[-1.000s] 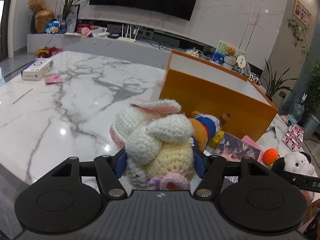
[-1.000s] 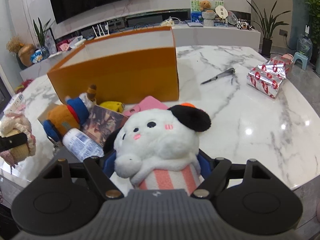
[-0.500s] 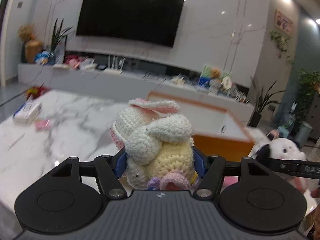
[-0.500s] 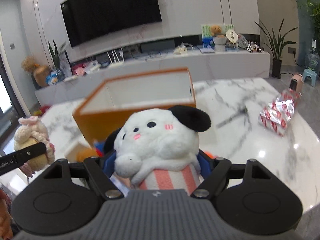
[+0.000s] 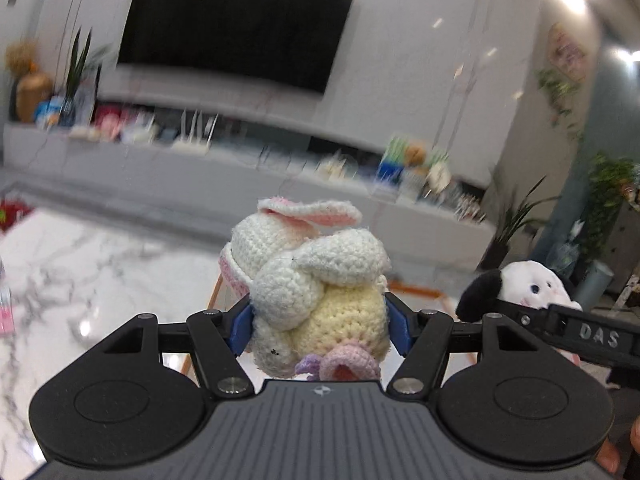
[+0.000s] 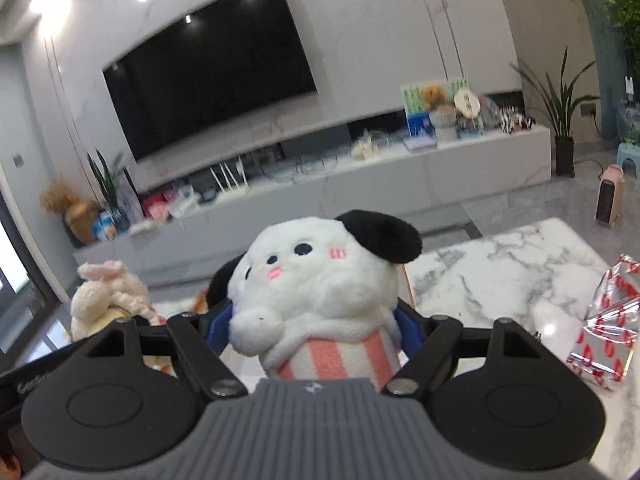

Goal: Organize objects
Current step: 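Lift both plush toys and carry them over the orange box, then lower both plush toys into the box and open both tools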

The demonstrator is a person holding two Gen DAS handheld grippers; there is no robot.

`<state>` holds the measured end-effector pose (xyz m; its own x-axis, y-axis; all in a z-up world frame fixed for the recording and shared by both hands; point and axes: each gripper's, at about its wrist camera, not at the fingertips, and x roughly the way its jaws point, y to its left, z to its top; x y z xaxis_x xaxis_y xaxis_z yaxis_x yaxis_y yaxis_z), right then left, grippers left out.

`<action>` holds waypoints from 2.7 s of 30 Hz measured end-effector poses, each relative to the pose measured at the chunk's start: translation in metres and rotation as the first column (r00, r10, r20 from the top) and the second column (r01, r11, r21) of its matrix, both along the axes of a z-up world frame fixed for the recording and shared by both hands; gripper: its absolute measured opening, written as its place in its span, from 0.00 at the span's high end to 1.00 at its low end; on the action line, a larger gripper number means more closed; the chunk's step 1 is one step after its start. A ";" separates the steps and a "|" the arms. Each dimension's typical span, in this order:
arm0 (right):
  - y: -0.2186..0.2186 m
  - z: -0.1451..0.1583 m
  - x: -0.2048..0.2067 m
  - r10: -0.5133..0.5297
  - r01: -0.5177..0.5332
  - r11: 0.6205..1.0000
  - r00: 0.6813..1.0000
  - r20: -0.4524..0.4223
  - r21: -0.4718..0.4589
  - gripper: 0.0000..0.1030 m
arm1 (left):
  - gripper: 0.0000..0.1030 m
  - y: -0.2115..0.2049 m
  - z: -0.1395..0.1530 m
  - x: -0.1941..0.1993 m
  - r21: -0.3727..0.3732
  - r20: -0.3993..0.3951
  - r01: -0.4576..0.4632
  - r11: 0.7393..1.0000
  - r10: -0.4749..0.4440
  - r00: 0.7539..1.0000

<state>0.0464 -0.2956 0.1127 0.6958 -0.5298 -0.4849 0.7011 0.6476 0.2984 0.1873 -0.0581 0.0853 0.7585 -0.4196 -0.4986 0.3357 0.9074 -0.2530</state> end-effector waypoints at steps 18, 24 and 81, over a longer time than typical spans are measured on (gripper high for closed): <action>-0.070 -0.088 0.092 0.136 -0.090 0.957 0.979 -0.153 0.277 0.23 | 0.25 -0.035 -0.088 0.091 0.184 -0.324 0.112 0.977 -0.047 0.945; -0.072 -0.110 0.106 0.142 -0.063 0.953 0.957 -0.254 0.296 0.23 | 0.26 -0.048 -0.101 0.089 0.322 -0.336 0.120 0.939 -0.005 0.942; -0.073 -0.100 0.101 0.188 -0.117 0.956 0.948 -0.255 0.269 0.19 | 0.22 -0.026 -0.111 0.099 0.236 -0.509 0.170 0.957 -0.027 0.860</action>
